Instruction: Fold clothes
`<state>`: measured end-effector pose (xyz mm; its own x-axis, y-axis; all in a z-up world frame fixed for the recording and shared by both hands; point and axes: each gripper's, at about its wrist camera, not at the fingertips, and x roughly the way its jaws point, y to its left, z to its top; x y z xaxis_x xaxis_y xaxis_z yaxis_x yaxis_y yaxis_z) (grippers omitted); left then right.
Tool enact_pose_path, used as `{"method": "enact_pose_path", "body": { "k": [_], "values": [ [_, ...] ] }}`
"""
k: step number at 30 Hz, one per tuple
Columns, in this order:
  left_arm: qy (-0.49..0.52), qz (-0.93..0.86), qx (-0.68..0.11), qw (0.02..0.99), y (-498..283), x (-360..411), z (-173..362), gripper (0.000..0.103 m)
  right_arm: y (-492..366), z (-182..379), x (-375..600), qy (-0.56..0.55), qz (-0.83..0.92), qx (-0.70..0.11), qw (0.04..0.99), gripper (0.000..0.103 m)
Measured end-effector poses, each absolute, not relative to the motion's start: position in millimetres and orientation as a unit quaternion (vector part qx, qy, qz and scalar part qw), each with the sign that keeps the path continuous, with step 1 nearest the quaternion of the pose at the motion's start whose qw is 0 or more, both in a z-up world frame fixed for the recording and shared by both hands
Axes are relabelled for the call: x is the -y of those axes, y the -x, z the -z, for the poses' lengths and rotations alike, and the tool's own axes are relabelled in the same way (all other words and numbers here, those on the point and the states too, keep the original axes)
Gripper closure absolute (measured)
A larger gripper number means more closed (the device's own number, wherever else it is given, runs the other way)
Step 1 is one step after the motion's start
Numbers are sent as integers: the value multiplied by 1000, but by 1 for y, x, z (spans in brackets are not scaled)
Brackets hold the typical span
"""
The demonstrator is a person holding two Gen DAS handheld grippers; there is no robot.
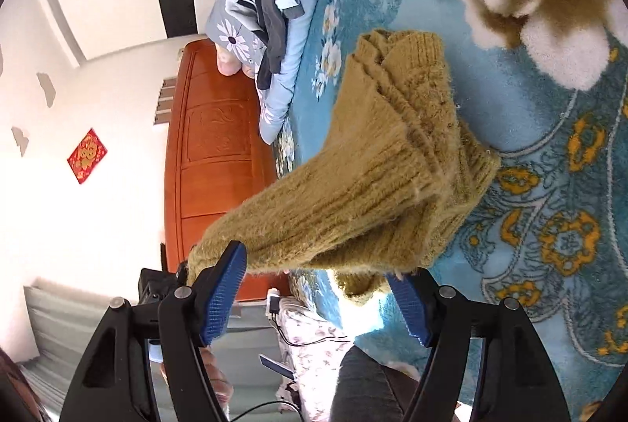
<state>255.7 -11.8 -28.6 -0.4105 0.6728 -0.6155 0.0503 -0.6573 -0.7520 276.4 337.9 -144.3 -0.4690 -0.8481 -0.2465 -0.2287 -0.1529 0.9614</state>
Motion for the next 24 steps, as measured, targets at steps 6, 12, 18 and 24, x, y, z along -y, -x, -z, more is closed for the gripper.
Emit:
{"method": "enact_pose_path", "body": {
  "k": [6,12,18,24],
  "values": [
    [526,-746,363,185,-265,25,67,83,-271,159,-355,-453,600,637,172,30],
    [550,-692,445,146,-234,57,105,83,-240,156,-349,-526,607,582,129,74],
    [438,-782,395,204,-187,63,0,83,-149,69,-336,-465,677,530,210,79],
    [494,-775,358,168,-215,55,71,83,-142,38,-317,-435,747,424,270,80]
  ]
}}
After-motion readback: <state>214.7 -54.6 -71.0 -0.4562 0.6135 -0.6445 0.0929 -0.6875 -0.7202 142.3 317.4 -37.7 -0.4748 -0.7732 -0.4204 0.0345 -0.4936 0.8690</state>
